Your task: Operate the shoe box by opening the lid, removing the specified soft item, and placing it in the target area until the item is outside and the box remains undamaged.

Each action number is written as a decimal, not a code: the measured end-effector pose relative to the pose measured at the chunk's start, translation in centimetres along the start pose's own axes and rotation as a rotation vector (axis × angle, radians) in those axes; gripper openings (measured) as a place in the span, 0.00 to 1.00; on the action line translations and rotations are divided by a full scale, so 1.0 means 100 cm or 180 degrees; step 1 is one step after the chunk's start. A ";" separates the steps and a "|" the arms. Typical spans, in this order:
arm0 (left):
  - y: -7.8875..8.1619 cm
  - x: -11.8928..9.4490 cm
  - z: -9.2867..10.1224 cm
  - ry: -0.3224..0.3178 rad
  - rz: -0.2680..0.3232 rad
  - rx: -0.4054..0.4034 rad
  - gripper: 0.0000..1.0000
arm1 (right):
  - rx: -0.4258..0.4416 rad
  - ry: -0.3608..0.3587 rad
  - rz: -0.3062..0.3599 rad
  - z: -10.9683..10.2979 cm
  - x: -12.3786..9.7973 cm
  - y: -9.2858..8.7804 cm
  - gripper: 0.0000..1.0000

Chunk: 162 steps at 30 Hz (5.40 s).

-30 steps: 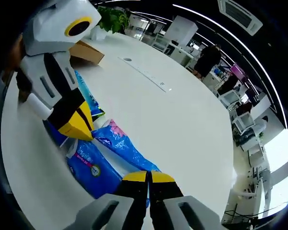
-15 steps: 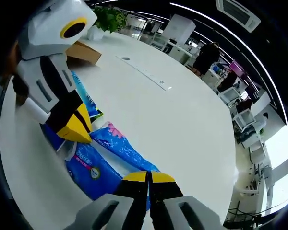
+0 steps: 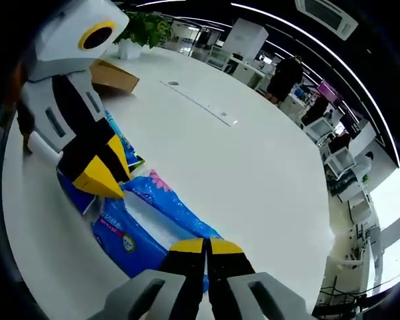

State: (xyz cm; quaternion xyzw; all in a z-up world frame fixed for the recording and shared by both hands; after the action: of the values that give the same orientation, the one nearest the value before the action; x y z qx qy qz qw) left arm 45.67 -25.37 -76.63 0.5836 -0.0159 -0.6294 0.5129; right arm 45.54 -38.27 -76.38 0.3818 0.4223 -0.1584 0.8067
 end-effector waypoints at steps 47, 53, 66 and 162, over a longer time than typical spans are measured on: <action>0.004 -0.118 -0.022 0.0172 0.0362 0.0296 0.32 | 0.0095 0.0204 0.0231 -0.013 -0.040 0.022 0.22; -0.001 -0.141 -0.026 0.0199 0.0476 0.0305 0.37 | 0.0137 0.0251 0.0293 -0.018 -0.052 0.026 0.27; -0.026 -0.186 -0.042 0.0302 0.0612 0.0286 0.48 | 0.0252 0.0362 0.0454 -0.038 -0.076 0.041 0.40; -0.302 -0.387 -0.157 0.1845 0.0591 -0.1152 0.47 | -0.1371 0.1992 0.0853 -0.230 -0.067 0.193 0.80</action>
State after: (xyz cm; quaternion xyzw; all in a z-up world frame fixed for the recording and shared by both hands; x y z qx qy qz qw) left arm 30.50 23.76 -72.56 0.6337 0.1891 -0.3810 0.6462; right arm 39.84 -8.74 -69.76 0.2854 0.6176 0.1642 0.7143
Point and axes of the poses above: the point that each gripper's makers call its tool centre point, and the gripper's own axes: x roughly forward along the fingers, z roughly to its right, y roughly out of its top, the point moved 5 cm from there along -x, roughly backward along the fingers, and after that the axes turned 4 degrees about -z, right-handed, at the moved point
